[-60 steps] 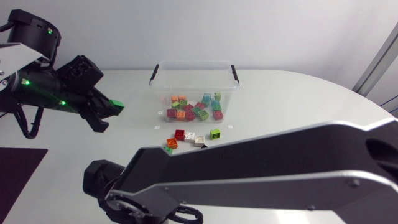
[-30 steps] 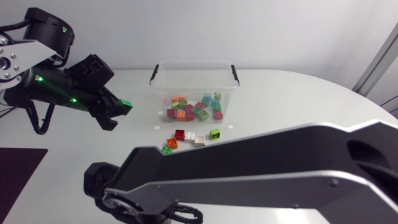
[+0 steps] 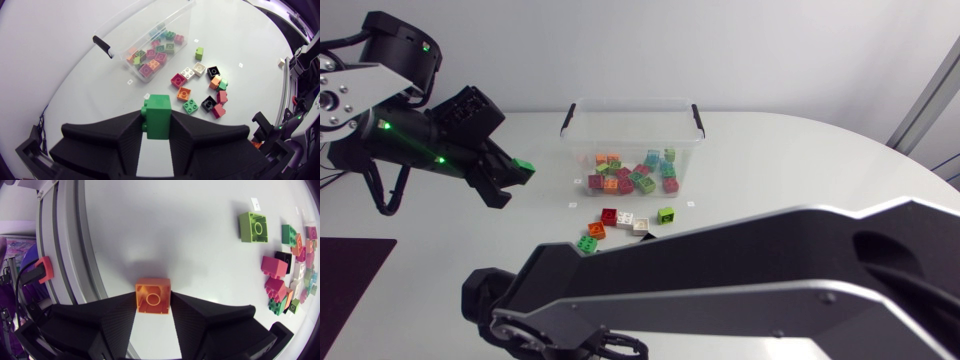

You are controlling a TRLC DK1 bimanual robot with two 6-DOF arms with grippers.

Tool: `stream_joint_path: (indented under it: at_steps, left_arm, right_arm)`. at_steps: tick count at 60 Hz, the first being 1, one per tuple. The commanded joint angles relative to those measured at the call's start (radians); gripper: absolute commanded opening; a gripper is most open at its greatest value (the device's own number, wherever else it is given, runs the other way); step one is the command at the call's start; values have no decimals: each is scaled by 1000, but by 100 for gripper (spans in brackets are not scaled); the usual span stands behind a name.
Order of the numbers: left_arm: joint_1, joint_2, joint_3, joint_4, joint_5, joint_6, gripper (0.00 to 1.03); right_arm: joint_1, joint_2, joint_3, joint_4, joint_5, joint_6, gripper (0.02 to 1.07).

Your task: Place the duplo bricks in the container

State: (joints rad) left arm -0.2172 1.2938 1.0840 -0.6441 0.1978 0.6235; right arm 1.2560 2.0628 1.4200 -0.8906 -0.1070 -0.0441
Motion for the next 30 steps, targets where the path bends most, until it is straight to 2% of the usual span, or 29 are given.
stream_joint_path:
  at_steps: [1, 30]
  left_arm:
    - [-13, 21, 37, 17, 5, -27, 23]
    - [-85, 139, 132, 190, 6, -127, 23]
  right_arm:
    - [10, -1, -50, -4, 1, 16, 43]
    - [-191, -273, -165, -19, 35, 16, 43]
